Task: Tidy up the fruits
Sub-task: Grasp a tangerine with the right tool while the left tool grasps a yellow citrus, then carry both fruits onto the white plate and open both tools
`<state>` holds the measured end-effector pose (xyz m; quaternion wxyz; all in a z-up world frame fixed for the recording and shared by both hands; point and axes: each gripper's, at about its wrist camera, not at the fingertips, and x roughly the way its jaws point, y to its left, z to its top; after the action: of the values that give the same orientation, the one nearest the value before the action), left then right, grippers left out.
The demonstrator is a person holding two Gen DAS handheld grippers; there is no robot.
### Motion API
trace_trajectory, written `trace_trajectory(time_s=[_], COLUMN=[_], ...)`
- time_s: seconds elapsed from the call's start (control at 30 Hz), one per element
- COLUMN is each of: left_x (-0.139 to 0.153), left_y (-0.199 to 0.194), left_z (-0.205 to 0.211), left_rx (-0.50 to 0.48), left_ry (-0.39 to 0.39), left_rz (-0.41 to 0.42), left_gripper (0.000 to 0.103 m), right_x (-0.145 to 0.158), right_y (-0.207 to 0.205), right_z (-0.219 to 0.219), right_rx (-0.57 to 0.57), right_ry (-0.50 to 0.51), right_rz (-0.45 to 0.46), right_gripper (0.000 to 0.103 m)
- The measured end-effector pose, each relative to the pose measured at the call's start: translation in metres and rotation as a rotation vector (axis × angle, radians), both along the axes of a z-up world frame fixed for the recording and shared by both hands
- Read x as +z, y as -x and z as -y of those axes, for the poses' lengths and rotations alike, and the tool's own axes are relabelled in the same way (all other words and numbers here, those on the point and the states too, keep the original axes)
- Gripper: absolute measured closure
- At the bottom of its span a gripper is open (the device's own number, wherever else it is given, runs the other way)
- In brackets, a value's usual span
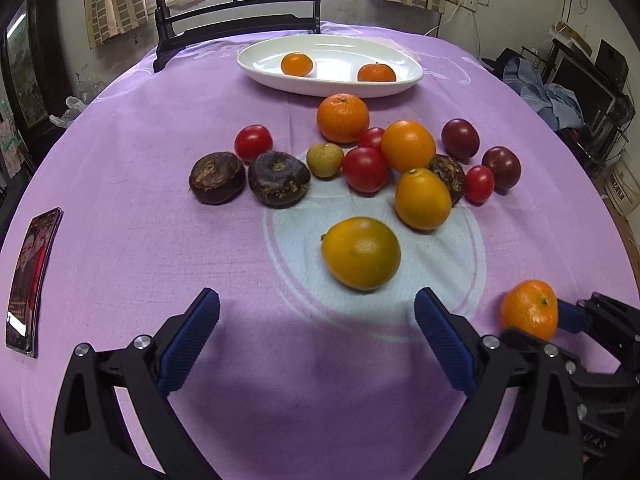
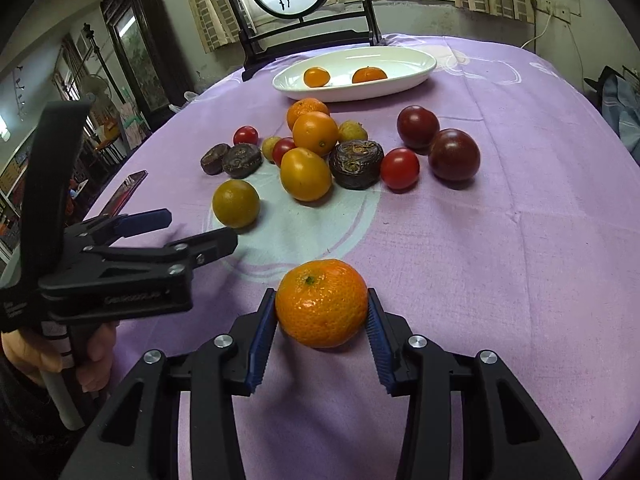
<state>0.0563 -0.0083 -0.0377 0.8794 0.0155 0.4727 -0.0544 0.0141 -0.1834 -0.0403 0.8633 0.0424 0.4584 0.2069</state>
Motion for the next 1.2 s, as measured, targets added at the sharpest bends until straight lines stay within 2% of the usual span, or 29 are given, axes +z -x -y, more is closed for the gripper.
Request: trace_trajectory(time_s=[0.1,0.17,0.23,0.27,0.33,0.5,0.63,0.83,1.0,1.2], left_x=[-0.002,-0.004,-0.007,-0.006,-0.003,-0.002,0.007,0.045,0.073,0.084], left_y=[-0.008,-0.014,-0.019,-0.020,-0.019,-0.012,-0.011,-0.033,-0.067,-0.125], left_z=[0.007,0.012,0.016,0.018,0.023,0.026,0.016,0.001,-0.007,-0.013], left_rx=[0.002,-0.006,-0.010,-0.010,-0.040,-0.072,-0.073,-0.079,-0.061,-0.019], left_ry=[-0.014,-0.018,-0.028,-0.034,-0.024,-0.019,0.024,0.055,0.068,0.057], left_rz=[-0.009,-0.024,-0.039,-0.025,-0.011,-0.007,-0.006,0.080,0.138,0.158], left_gripper=[0.009,0.030,0.039,0.049,0.062,0.062,0.062,0.062,0.062,0.062], right_x=[0.001,0.001,0.001,0.002,0.002,0.002,0.007,0.048,0.078,0.081], right_y=[0.004,0.006,0.007,0.008,0.009,0.008,0.005,-0.016,-0.057,-0.126], right_z=[0.007,0.012,0.015,0.017,0.019,0.019,0.016,0.009,-0.005,-0.021], right_rx=[0.005,0.008,0.008,0.008,0.009,0.010,0.018,0.024,0.010,-0.001], right_ry=[-0.022,-0.038,-0.045,-0.051,-0.056,-0.048,-0.030,0.016,0.074,0.117], right_rz=[0.004,0.009,0.012,0.012,0.015,0.017,0.018,0.127,0.220,0.227], right_gripper=[0.059,0.059,0.059,0.059,0.059,0.059,0.059,0.059,0.059,0.059])
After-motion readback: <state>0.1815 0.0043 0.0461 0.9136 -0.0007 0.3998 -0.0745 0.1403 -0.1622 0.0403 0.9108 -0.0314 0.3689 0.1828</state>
